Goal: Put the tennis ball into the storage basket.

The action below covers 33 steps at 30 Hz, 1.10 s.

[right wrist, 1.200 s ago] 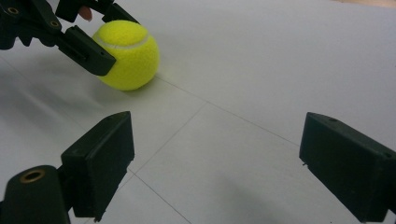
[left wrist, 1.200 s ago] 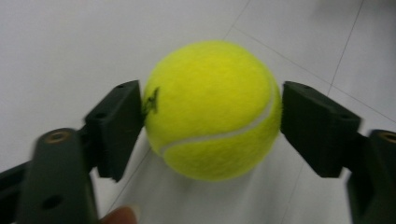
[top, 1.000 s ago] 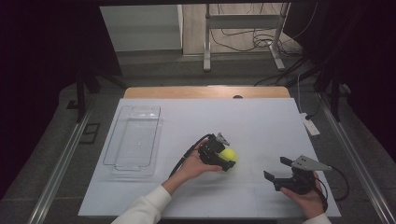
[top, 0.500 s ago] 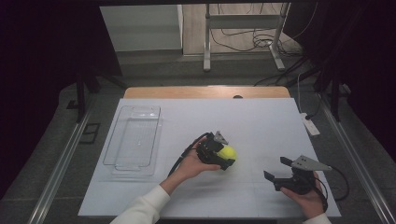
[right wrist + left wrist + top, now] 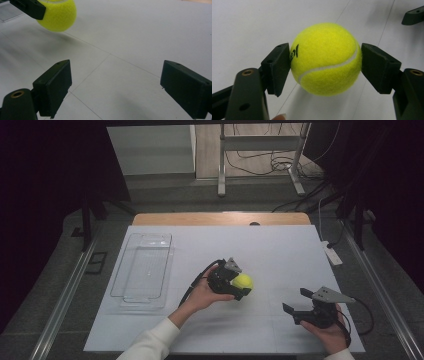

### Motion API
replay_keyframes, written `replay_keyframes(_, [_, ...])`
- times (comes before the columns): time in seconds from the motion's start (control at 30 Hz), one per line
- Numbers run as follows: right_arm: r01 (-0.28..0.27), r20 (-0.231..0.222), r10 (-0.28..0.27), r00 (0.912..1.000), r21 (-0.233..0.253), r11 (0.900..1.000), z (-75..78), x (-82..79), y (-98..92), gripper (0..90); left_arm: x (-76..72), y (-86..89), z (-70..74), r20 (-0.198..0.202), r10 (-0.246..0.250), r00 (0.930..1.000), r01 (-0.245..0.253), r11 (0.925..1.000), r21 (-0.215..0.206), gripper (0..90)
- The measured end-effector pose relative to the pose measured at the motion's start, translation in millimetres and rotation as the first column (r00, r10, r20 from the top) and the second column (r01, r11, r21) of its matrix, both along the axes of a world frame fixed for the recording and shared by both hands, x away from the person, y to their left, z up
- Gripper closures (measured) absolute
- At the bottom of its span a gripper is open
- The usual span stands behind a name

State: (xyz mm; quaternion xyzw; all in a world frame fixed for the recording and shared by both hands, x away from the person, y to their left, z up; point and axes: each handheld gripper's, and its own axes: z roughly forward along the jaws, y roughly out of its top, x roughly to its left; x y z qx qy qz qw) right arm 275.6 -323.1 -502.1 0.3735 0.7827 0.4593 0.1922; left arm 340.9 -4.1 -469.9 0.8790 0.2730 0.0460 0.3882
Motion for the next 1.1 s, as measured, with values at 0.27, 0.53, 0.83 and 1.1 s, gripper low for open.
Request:
replay_keyframes(0.27, [0.0,-0.001,0.0,1.0,0.0,1.0,0.0,-0.1,-0.1,10.7,-0.9,5.9,7.9,0.021,0.008,0.9998,-0.007,0.9997,-0.023,27.4])
replay_keyframes(0.53, [0.001,-0.001,-0.001,1.0,0.001,1.0,0.1,-0.1,-0.2,10.7,-2.1,11.5,15.3,0.032,0.023,0.9992,-0.022,0.998,-0.06,27.4])
replay_keyframes(0.83, [0.0,0.002,0.0,1.0,0.005,1.0,0.7,-0.6,-0.2,10.7,-3.9,19.4,23.8,0.062,0.042,0.9972,-0.037,0.9954,-0.088,27.4])
replay_keyframes(1.1, [-0.001,0.002,0.001,1.0,0.005,1.0,0.7,-0.7,-0.1,10.7,-5.1,25.4,30.0,0.078,0.06,0.9951,-0.051,0.9915,-0.12,27.3])
